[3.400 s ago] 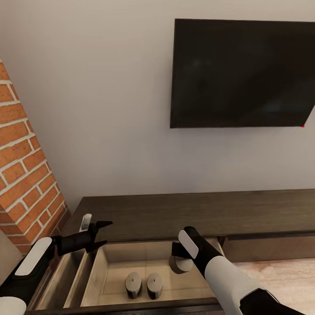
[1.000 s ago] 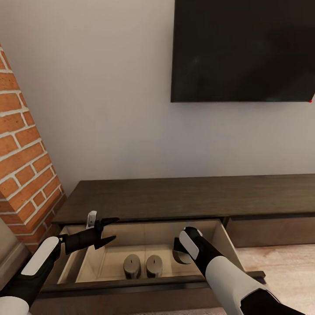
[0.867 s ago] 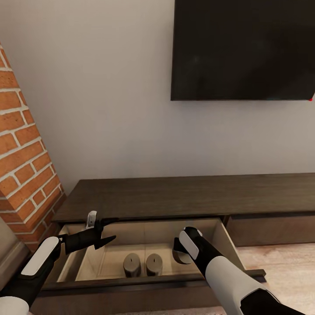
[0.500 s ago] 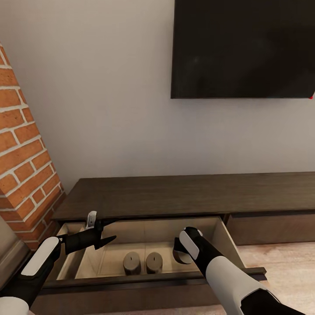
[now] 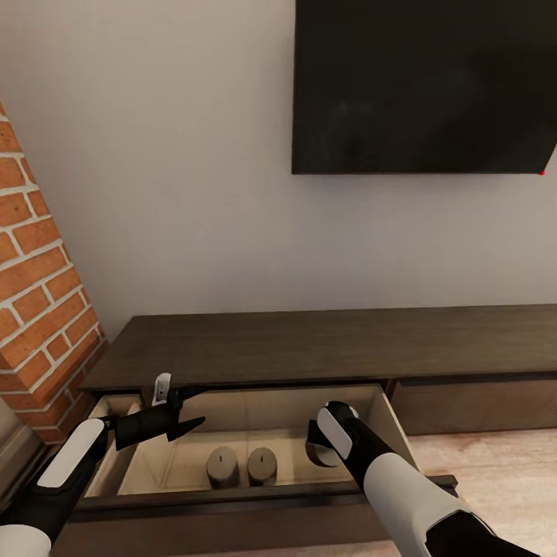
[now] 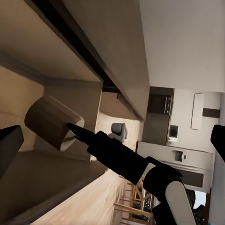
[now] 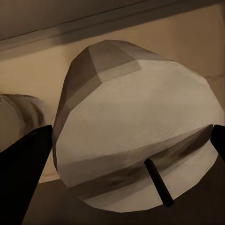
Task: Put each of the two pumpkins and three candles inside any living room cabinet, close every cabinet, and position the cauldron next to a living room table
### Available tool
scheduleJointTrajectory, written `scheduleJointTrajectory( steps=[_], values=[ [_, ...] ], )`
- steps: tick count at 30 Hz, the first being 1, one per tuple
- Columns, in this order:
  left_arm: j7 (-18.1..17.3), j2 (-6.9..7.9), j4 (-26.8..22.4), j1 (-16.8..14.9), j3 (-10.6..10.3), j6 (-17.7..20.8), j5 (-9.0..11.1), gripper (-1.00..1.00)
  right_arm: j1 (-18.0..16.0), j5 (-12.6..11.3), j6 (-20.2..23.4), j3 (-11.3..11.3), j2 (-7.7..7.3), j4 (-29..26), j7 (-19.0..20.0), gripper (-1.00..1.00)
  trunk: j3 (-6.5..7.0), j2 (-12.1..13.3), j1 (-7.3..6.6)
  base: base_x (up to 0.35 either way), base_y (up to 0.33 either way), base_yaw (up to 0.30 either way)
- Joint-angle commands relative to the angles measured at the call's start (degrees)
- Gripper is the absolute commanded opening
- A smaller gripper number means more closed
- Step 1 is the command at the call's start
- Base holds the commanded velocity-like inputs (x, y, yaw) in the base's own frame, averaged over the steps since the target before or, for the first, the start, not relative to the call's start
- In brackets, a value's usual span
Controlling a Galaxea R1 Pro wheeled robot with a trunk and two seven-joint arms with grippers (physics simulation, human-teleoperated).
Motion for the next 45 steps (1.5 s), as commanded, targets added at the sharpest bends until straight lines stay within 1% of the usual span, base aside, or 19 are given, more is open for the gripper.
scheduleJointTrajectory(
  steps=[1,9,16,26,28,31,33,45],
  values=[
    [0.0,0.00,0.0,0.0,0.0,0.0,0.0,1.00,0.0,0.0,0.0,0.0,0.00,0.0,0.0,-1.00,0.00,0.0,0.00,0.198,-0.008,0.000],
    [0.0,0.00,0.0,0.5,0.1,0.0,0.0,1.00,0.0,0.0,0.0,0.0,0.01,0.0,0.0,-1.00,0.00,0.0,0.00,0.073,-0.002,0.000],
    [0.0,0.00,0.0,0.7,0.1,0.0,0.1,1.00,0.0,0.0,0.2,0.0,-0.33,-0.1,0.5,-1.00,-1.26,-2.8,1.54,0.002,0.000,0.000],
    [0.0,0.00,-0.4,0.8,0.1,0.0,0.1,1.00,-0.1,-0.1,0.6,-0.1,-0.34,-0.4,0.8,-1.00,-3.47,-2.9,1.80,0.000,0.000,0.000],
    [-0.1,0.00,-2.5,1.2,0.1,0.0,0.1,1.00,-0.1,-0.1,0.5,-0.1,-0.34,-0.4,0.8,-1.00,-3.47,-2.9,1.80,0.000,0.000,0.000],
    [-0.1,0.00,-6.0,2.7,0.1,0.0,0.1,1.00,-0.1,-0.1,0.3,-0.2,-0.35,-0.4,0.7,-1.00,-3.47,-2.9,1.80,0.000,0.000,0.000],
    [-0.3,0.00,-7.1,3.2,0.1,0.0,0.1,1.00,-0.1,-0.1,0.2,-0.2,-0.35,-0.3,0.7,-1.00,-3.47,-2.9,1.80,0.000,0.000,0.000],
    [-0.8,0.00,-7.8,3.6,0.4,0.0,0.1,1.00,-0.1,-0.1,0.2,-0.3,-0.28,-0.2,0.7,-1.00,-3.47,-2.9,1.80,0.065,0.000,0.000]
  ],
)
